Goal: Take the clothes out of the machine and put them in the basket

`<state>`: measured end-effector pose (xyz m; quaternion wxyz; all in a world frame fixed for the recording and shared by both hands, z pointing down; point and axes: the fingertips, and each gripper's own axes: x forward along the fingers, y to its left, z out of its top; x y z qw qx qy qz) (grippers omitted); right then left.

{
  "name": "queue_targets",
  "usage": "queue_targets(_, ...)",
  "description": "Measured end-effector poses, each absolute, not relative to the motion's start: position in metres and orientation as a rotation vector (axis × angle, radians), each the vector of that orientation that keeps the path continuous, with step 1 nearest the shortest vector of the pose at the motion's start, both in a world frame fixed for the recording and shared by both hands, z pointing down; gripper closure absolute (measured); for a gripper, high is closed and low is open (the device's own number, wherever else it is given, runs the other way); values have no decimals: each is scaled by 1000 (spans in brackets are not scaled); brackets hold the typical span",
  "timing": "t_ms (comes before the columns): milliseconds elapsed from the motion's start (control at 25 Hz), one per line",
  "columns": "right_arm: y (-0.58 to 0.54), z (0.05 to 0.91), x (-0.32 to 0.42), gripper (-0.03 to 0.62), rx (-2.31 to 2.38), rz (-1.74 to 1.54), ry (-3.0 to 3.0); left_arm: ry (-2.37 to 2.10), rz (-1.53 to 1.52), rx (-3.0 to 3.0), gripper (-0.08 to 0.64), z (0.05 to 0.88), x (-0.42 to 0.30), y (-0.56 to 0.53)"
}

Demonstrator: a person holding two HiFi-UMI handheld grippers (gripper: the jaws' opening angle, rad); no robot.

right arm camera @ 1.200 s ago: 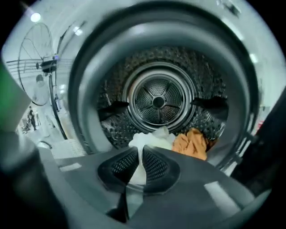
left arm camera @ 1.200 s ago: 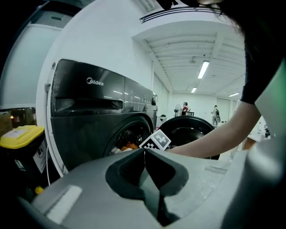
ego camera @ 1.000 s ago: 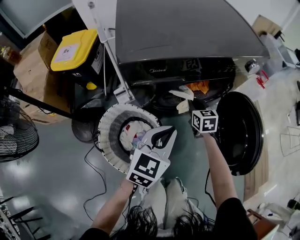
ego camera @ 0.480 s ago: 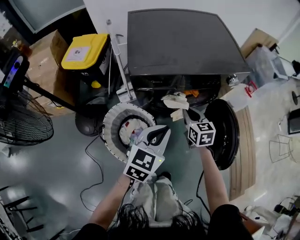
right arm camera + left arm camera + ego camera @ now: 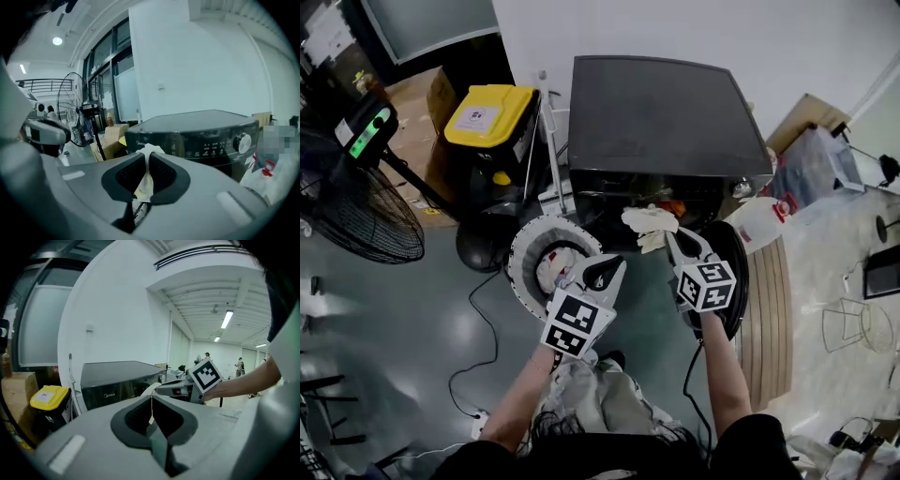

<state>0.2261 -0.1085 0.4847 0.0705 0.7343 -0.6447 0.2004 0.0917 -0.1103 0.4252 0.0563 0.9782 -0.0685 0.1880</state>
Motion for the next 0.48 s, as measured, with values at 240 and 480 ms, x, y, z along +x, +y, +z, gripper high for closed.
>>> queue_targets(240, -105, 428, 215, 548, 2150, 501, -2019, -300, 541, 2970, 557, 400, 75, -102)
queue_targets(480, -100, 376, 202, 548, 2096, 395, -2086, -375, 521, 2972, 557, 376, 56, -89)
